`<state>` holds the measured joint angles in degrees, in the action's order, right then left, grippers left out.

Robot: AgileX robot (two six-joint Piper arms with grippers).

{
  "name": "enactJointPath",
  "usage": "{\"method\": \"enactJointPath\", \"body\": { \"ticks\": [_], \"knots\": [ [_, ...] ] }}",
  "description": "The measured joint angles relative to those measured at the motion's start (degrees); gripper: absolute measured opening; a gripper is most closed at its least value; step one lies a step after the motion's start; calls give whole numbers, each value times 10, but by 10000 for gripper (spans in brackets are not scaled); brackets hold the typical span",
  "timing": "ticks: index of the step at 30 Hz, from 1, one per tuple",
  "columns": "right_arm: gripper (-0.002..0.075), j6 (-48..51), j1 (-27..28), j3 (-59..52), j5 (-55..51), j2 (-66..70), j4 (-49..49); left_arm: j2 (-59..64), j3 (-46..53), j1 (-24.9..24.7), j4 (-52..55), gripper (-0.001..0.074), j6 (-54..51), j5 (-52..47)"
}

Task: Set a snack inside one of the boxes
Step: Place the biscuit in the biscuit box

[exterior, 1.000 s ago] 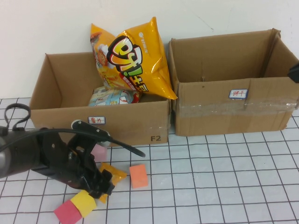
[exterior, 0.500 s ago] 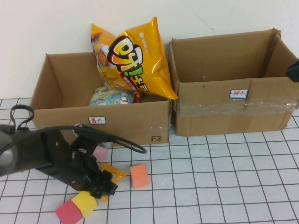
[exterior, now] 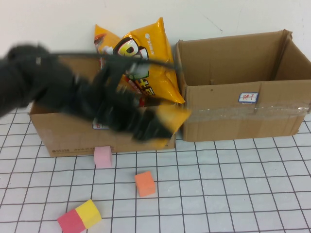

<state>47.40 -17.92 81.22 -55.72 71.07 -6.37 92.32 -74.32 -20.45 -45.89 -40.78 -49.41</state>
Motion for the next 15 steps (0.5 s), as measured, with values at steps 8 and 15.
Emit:
{"method": "enactJointPath", "body": {
  "ticks": [8, 15],
  "knots": [
    [-1, -74, 0, 0, 7, -1, 53, 37, -124, -69, -64, 400, -114, 226],
    [-1, -100, 0, 0, 9, -1, 64, 128, -191, -74, -169, 400, -189, 318]
  ]
}}
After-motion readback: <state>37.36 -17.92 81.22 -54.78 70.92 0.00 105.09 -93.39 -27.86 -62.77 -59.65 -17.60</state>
